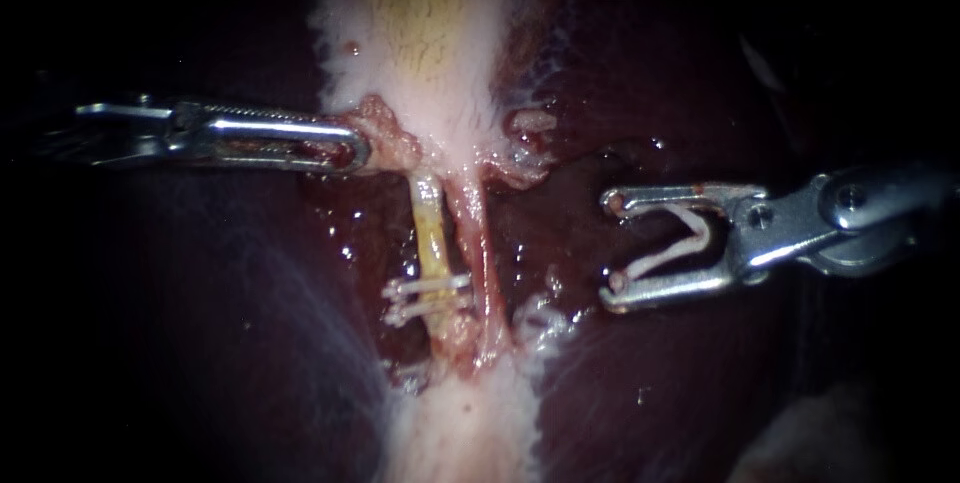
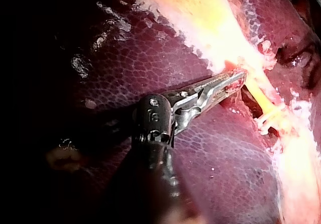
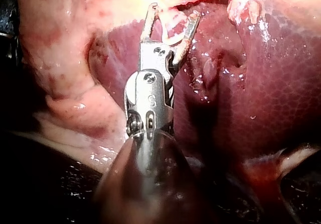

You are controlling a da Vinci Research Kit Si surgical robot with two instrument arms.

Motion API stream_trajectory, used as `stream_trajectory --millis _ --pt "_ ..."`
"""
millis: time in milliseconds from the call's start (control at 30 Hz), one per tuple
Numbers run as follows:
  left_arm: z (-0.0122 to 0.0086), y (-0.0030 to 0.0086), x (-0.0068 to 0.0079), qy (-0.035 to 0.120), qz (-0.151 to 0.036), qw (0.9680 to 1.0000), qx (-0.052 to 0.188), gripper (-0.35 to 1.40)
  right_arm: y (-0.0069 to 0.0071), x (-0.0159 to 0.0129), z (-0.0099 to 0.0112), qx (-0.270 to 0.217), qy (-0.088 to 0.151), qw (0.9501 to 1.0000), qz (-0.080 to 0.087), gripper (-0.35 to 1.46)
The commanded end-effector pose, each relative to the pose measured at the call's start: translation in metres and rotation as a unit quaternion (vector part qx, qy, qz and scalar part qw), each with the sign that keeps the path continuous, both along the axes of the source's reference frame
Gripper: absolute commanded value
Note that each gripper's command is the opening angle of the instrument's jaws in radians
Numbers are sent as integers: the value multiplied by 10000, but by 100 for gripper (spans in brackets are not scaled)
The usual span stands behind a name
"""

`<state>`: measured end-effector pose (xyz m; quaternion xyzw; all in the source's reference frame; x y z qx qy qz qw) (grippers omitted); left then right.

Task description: Clipping third clip left tube

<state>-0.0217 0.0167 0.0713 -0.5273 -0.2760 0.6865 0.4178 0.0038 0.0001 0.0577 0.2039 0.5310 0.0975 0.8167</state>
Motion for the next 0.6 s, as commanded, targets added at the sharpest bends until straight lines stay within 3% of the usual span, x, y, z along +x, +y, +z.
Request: stream_trajectory --millis 33,167,333,433,600 --pt "0 0 0 -2 0 10000 2 -35 0 0 0 0 0 10000 0 49" --pt "-4 -3 7 -1 2 10000 2 -35 0 0 0 0 0 10000 0 49" --pt "-27 -3 35 41 -59 10000 19 -35 0 0 0 0 1 10000 -1 49" --pt "-47 0 52 80 -121 9999 45 -35 -1 0 -1 0 2 10000 -3 49" --pt "-74 12 67 48 -198 9997 101 -35 -1 0 -1 1 1 10000 -1 49"
